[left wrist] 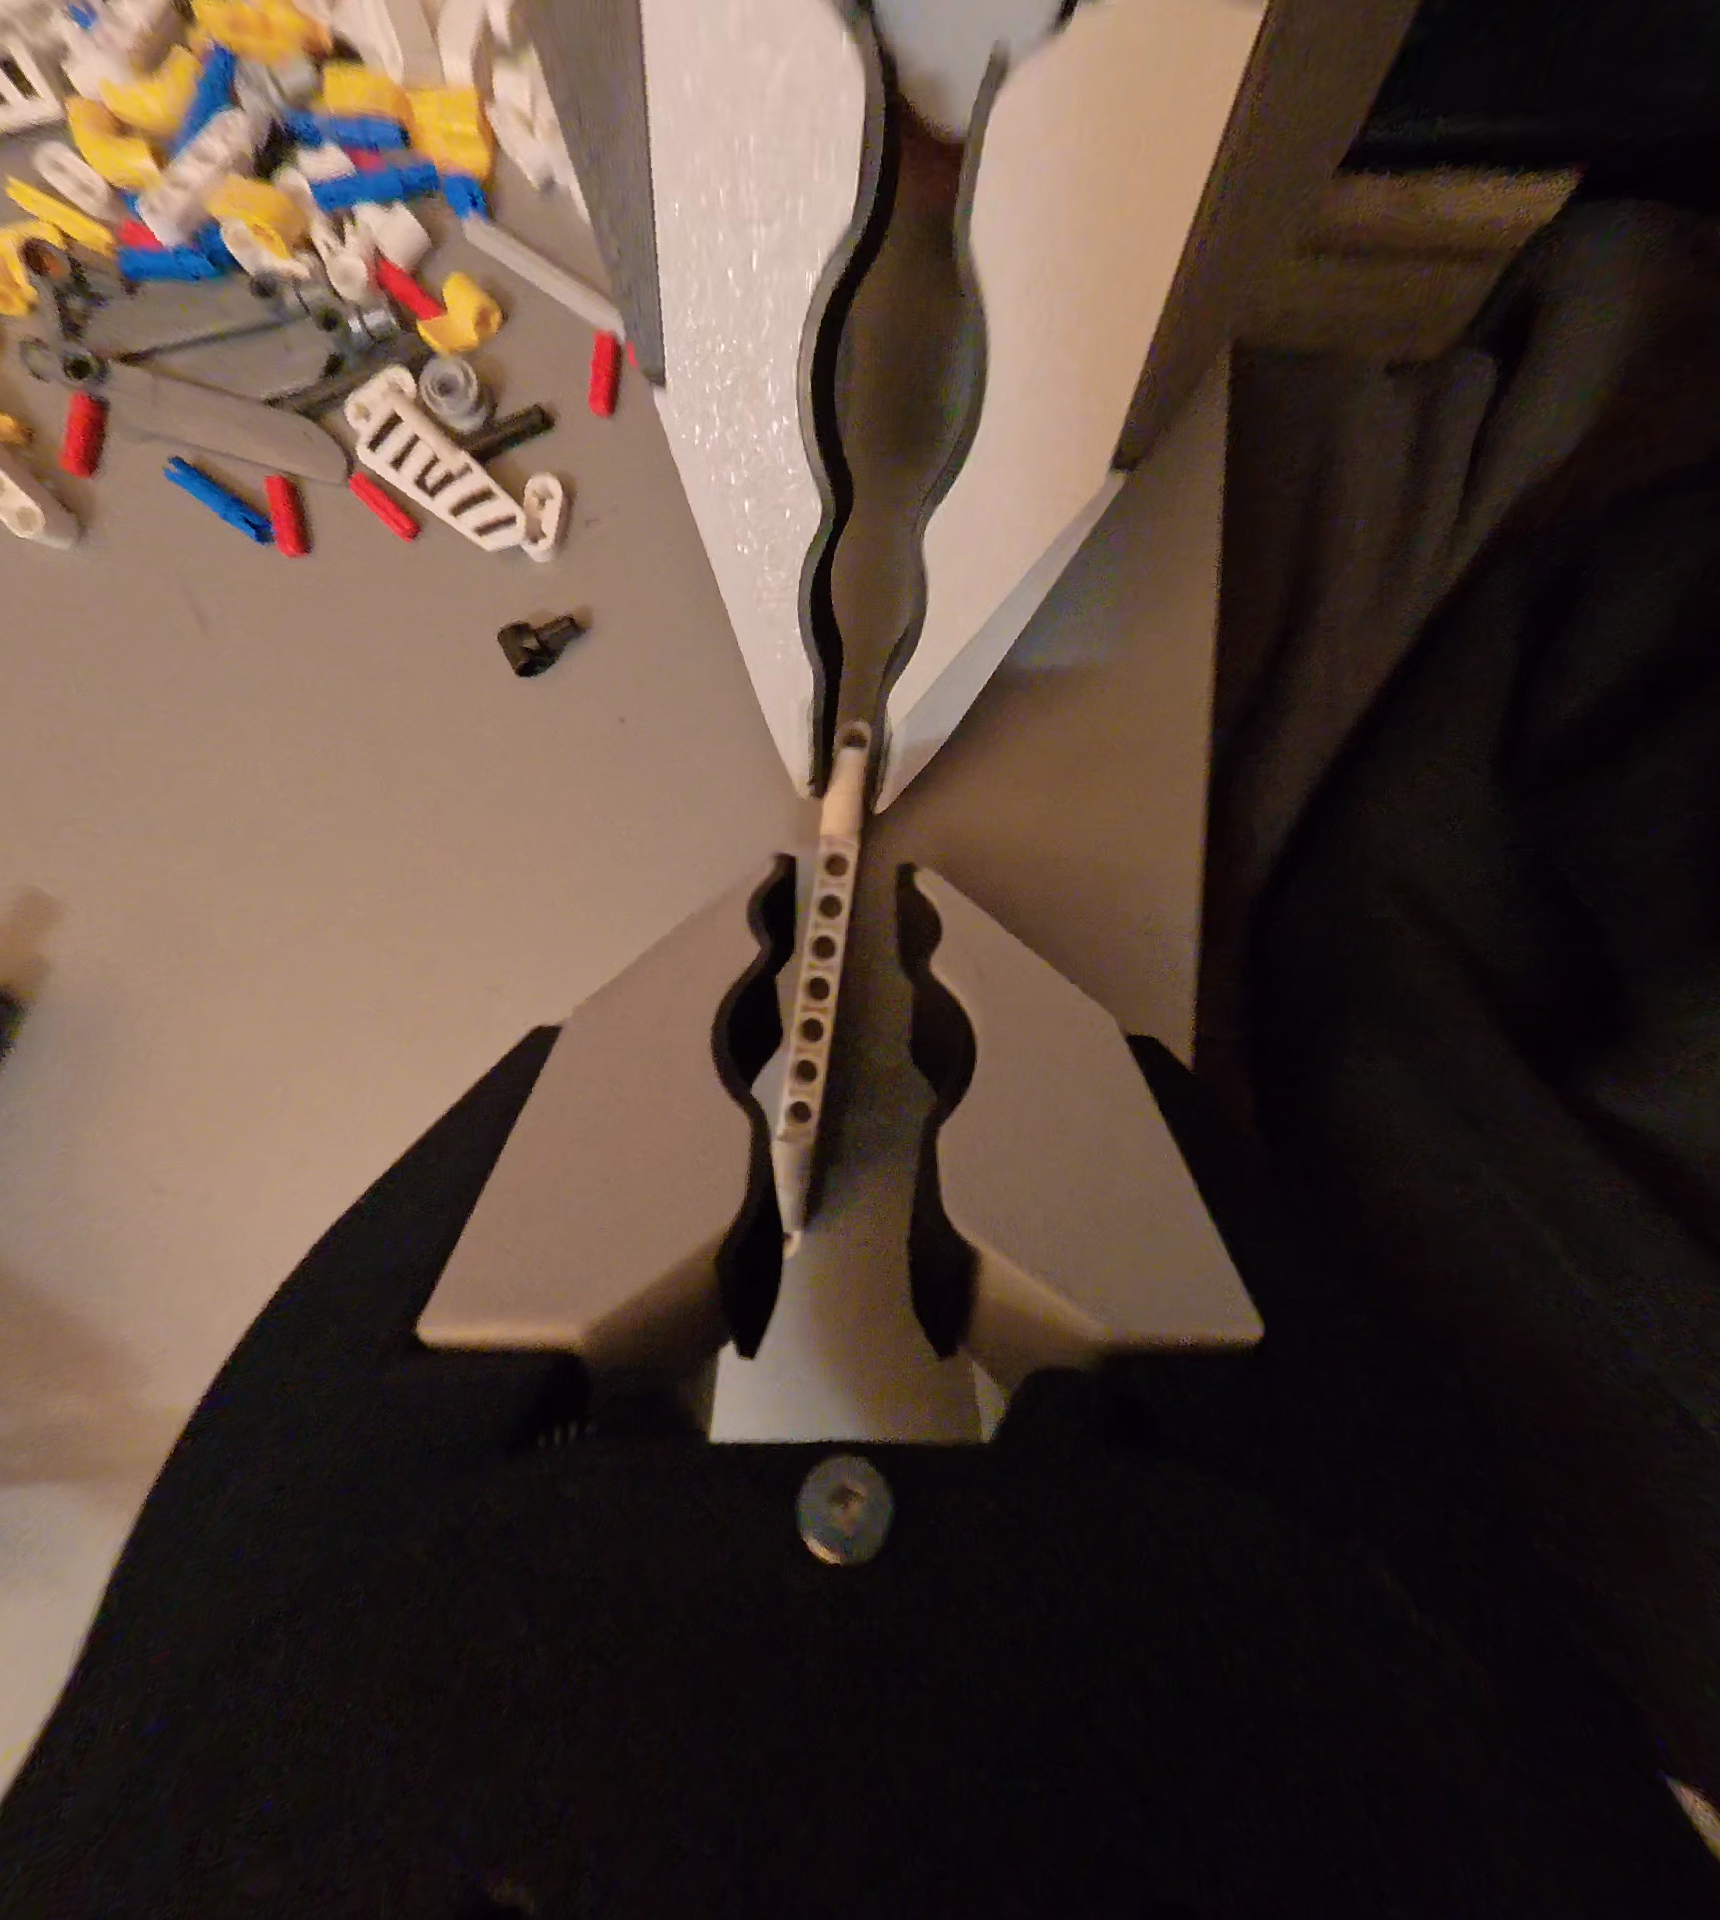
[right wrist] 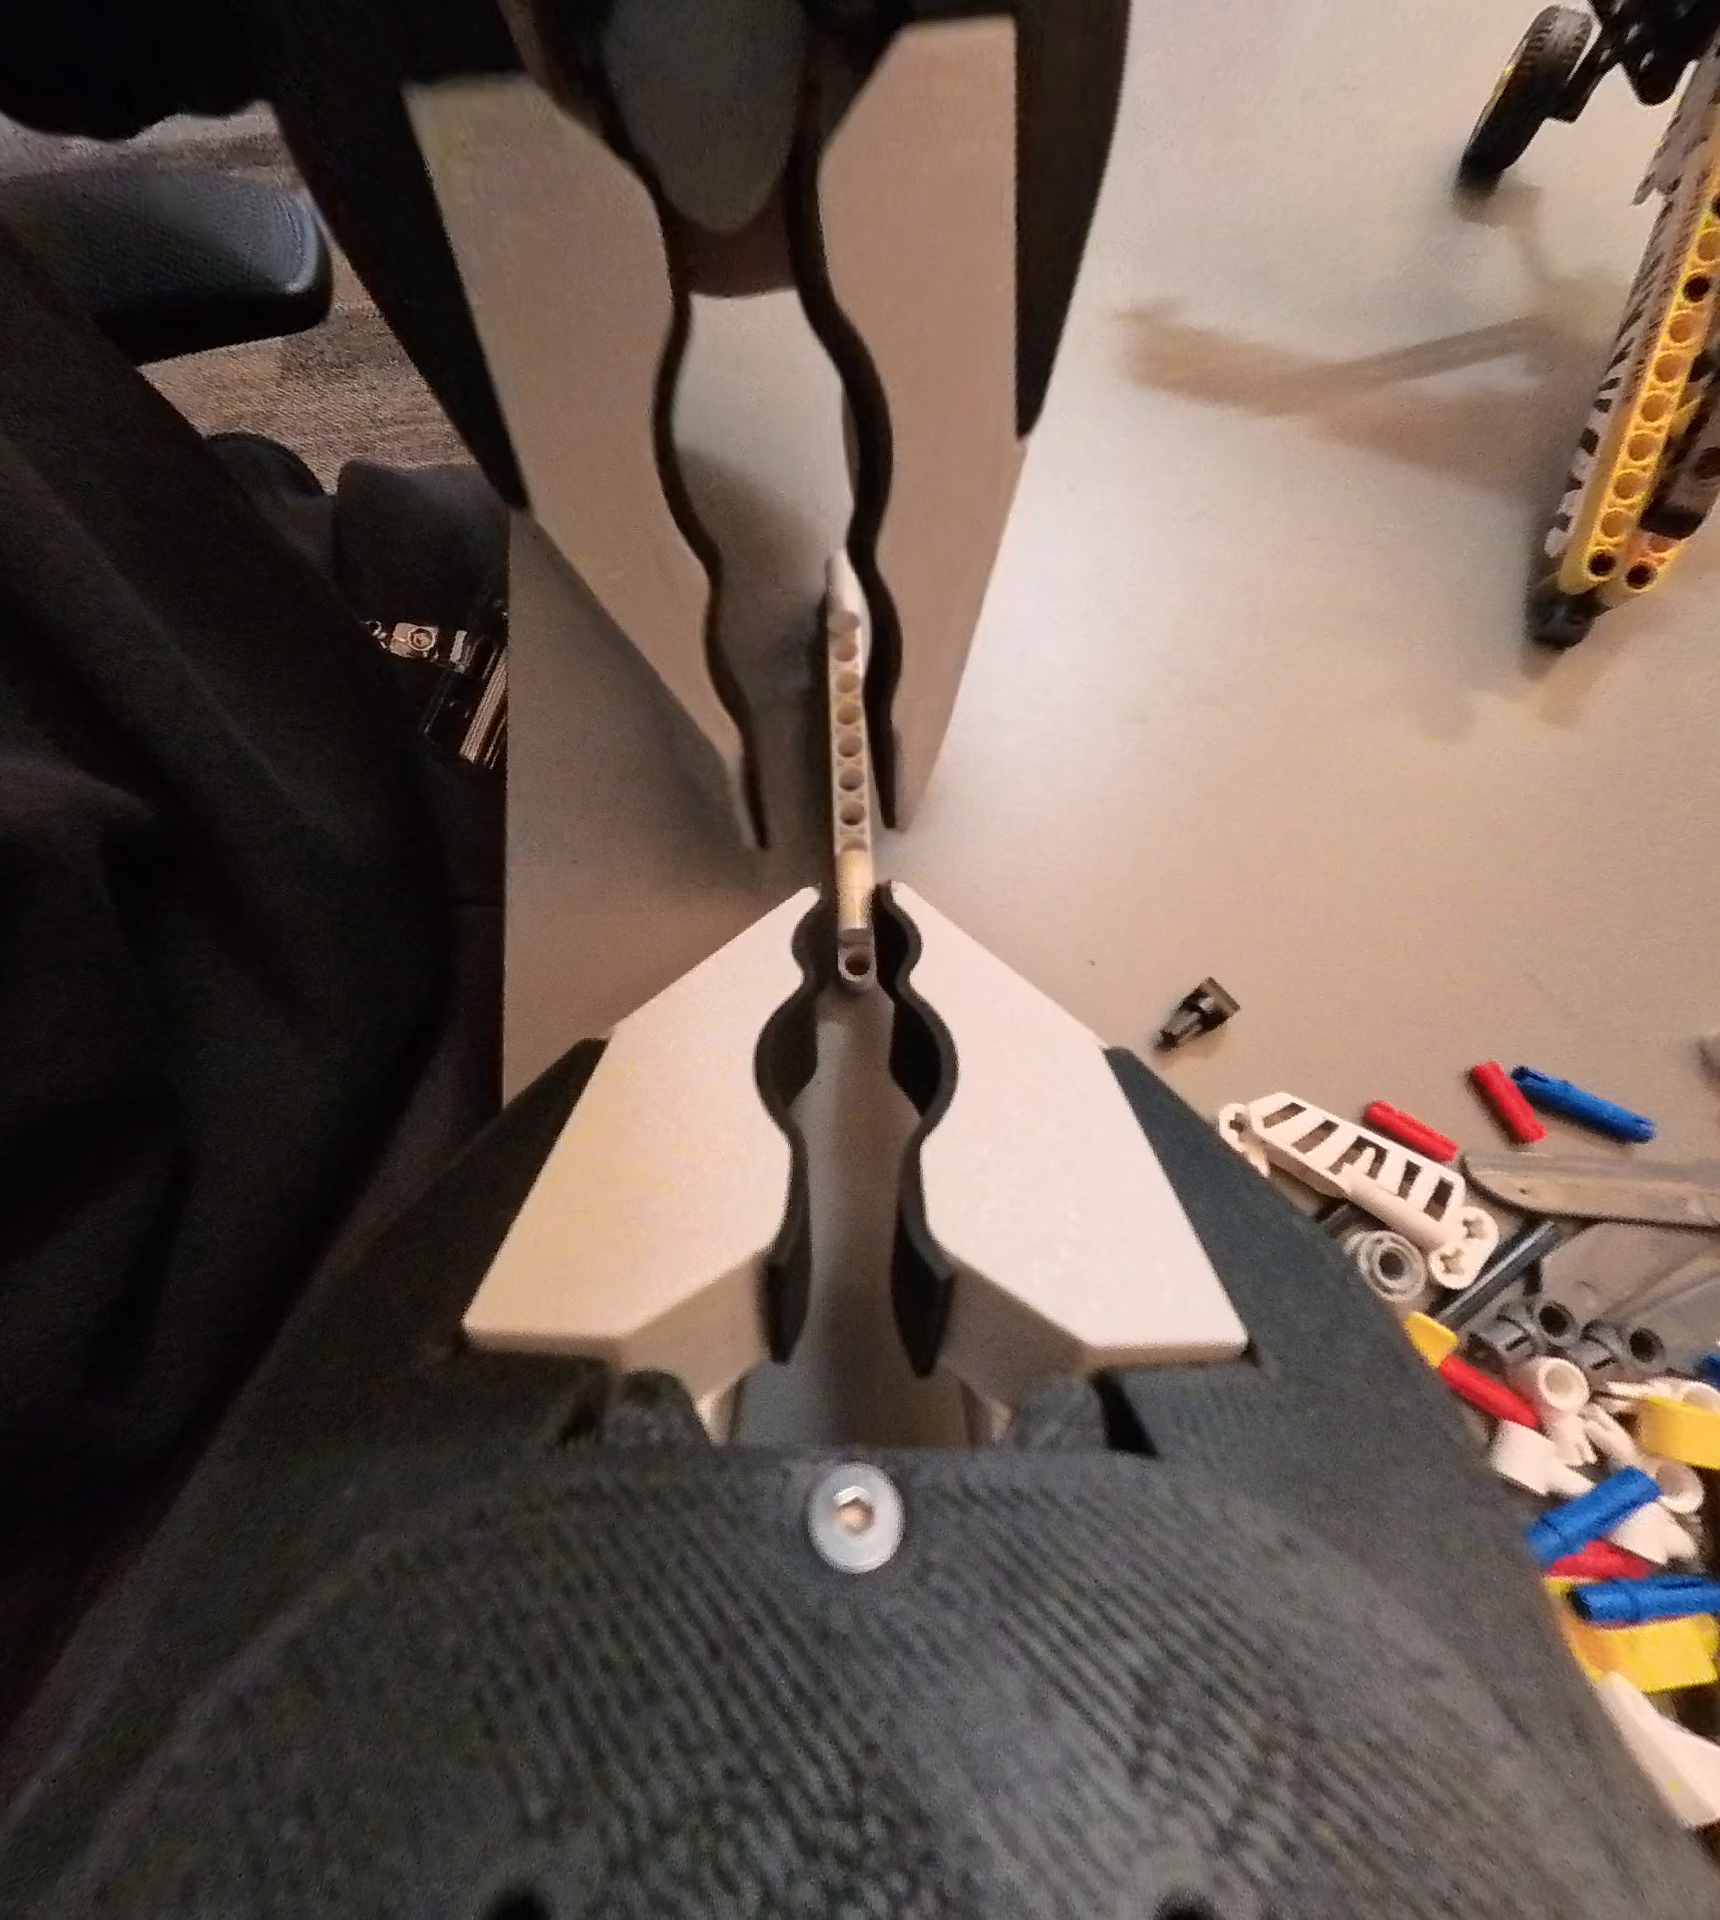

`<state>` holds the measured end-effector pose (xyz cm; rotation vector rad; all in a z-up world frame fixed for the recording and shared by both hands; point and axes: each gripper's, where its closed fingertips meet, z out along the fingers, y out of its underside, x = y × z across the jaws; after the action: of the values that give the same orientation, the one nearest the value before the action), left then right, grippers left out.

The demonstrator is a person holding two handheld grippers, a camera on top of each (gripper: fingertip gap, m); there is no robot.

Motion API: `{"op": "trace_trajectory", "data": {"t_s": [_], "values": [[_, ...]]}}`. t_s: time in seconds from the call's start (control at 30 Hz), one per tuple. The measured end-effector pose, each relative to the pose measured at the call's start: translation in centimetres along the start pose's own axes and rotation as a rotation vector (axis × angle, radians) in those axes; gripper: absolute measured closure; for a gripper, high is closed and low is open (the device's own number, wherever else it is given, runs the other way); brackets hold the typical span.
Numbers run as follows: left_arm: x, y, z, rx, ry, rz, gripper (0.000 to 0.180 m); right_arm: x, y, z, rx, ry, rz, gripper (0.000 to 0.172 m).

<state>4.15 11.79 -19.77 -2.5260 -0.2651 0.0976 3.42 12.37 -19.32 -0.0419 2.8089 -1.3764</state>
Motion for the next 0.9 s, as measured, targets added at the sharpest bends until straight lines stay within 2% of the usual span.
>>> {"op": "trace_trajectory", "data": {"t_s": [0.03, 0.1, 0.27, 0.43, 0.67, 0.9], "values": [[0.4, -0.6, -0.5, 0.049, 0.023, -0.023, 0.159, 0.0, 0.0, 0.0, 0.0, 0.001, 0.0, 0.166], [0.7, -1.2, -1.2, 0.1, 0.042, -0.059, 0.164, 0.0, 0.0, 0.0, 0.0, 0.0, 0.004, 0.166], [0.2, 0.2, -0.3, 0.035, 0.014, -0.06, 0.164, -0.1, 0.0, 0.0, 0.001, -0.015, 0.016, 0.166], [-0.2, 0.2, 0.1, 0.031, -0.006, -0.048, 0.176, -0.1, 0.0, 0.0, 0.0, -0.008, 0.007, 0.166], [-0.2, 0.3, 0.1, 0.007, -0.011, -0.015, 0.176, -0.1, 0.0, 0.0, -0.001, -0.014, 0.011, 0.166], [-0.1, 0.1, 0.4, 0.013, 0.014, -0.051, 0.177, -0.2, 0.0, 0.0, -0.003, -0.012, 0.004, 0.167]]}}
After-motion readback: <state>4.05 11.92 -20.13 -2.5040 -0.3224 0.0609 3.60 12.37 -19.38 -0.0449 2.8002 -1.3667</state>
